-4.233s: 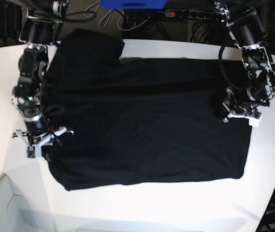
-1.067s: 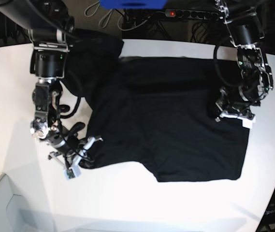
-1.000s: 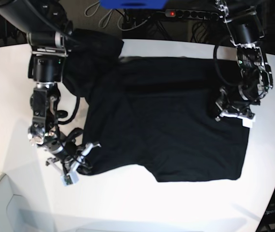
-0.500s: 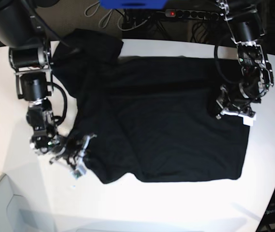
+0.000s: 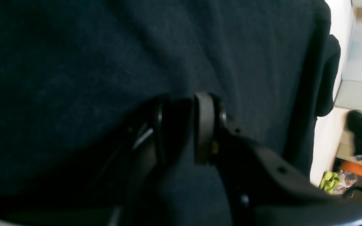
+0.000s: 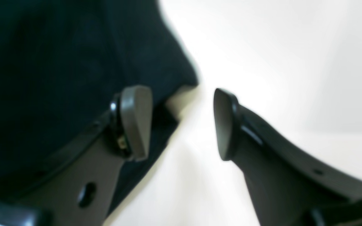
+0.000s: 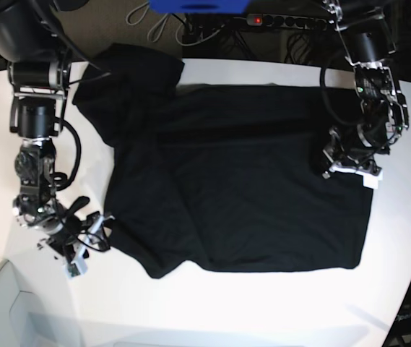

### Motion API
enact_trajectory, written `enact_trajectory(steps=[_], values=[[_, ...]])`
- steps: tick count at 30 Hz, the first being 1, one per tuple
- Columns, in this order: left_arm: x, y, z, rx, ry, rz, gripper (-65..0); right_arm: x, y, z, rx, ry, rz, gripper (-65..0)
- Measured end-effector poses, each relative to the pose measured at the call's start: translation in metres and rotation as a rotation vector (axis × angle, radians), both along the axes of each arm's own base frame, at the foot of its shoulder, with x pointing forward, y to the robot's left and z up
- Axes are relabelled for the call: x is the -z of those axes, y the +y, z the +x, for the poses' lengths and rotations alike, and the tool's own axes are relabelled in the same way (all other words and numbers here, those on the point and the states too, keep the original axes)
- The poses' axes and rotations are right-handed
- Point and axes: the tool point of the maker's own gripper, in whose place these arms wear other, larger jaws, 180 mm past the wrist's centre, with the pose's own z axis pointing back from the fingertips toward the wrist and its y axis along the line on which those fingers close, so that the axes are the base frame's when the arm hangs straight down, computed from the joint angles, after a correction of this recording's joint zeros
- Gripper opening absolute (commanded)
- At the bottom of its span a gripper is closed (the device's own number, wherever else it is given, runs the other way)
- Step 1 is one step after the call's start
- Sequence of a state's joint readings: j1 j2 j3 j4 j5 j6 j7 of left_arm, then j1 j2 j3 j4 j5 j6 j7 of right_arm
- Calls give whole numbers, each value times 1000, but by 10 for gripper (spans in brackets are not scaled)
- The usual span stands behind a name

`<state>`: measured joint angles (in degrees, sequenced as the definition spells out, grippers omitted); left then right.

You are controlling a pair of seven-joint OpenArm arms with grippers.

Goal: Layout the t-shirt on the table in an organized manner, then fold the t-shirt properly
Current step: 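Regrasp the shirt edge with the right gripper and smooth it outward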

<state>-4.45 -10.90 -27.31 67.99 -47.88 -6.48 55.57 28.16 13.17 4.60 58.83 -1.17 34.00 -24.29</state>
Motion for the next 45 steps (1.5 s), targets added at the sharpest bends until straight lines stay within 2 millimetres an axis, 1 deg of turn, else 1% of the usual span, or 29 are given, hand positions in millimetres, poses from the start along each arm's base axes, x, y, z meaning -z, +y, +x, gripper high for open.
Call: enact_trajectory(steps=[1, 3, 4, 5, 6, 9, 11, 12, 16, 18, 20, 23, 25, 26, 28, 30, 31, 33, 34, 36, 38, 39, 40, 41, 43, 45], values=[[0, 0, 0, 0, 0, 0, -510, -13, 1, 3, 11, -43, 9, -315], [0, 0, 0, 0, 0, -1, -510, -32, 7, 2, 18, -105, 26, -315], [0, 0, 0, 0, 0, 0, -510, -36, 15, -2, 9, -126, 39, -316], [0, 0, 0, 0, 0, -1, -510, -32, 22, -9, -4, -114, 37, -316], [0, -1, 0, 0, 0, -2, -510, -25, 28, -17, -13, -90, 26, -316], [0, 0, 0, -2, -1, -2, -510, 4, 50, -41, -39, -5, 32, -316], [0, 0, 0, -4, -1, -3, -510, 19, 63, -52, -49, 37, 55, -316], [0, 0, 0, -3, -1, -2, -510, 25, 67, -54, -50, 49, 73, -316], [-1, 1, 0, -3, -1, -4, -510, 61, 68, -60, -41, 154, 98, -317], [0, 1, 0, -3, 2, -4, -510, 74, 67, -57, -34, 188, 117, -317], [0, 1, 0, -5, 2, -5, -510, 73, 62, -43, -25, 175, 149, -317], [1, 2, -1, -4, 3, -7, -510, 71, 49, -20, 7, 162, 185, -317], [1, 2, -2, -6, 4, -8, -510, 75, 43, -11, 24, 179, 208, -316], [1, 2, -2, -6, 5, -8, -510, 73, 41, -4, 39, 163, 230, -316], [2, 2, -2, -8, 3, -6, -510, 70, 24, 10, 125, 131, 222, -314], [2, 2, -2, -6, 3, -8, -510, 55, -6, 30, 274, 28, 188, -314], [2, 2, -3, -6, 3, -8, -510, 42, -22, 39, 338, -45, 170, -314], [2, 2, -3, -6, 3, -8, -510, 16, -55, 51, 470, -183, 120, -314], [2, 2, -2, -6, 2, -7, -510, 7, -65, 53, 511, -219, 104, -314], [2, 3, -4, -9, 0, -3, -510, -3, -67, 56, 509, -243, 103, -314], [2, 3, -4, -9, 1, -3, -510, -11, -57, 57, 477, -236, 116, -316], [2, 3, -4, -8, 2, -4, -510, -14, -49, 57, 440, -230, 123, -318], [2, 2, -4, -7, 3, -5, -510, -14, -41, 54, 407, -210, 129, -318], [2, 2, -5, -6, 3, -5, -510, -12, -29, 50, 360, -185, 135, -318], [2, 3, -5, -7, 3, -4, -510, -1, -2, 35, 268, -121, 140, -319], [2, 4, -5, -4, 5, 1, -510, 10, 29, 12, 132, -43, 134, -319]])
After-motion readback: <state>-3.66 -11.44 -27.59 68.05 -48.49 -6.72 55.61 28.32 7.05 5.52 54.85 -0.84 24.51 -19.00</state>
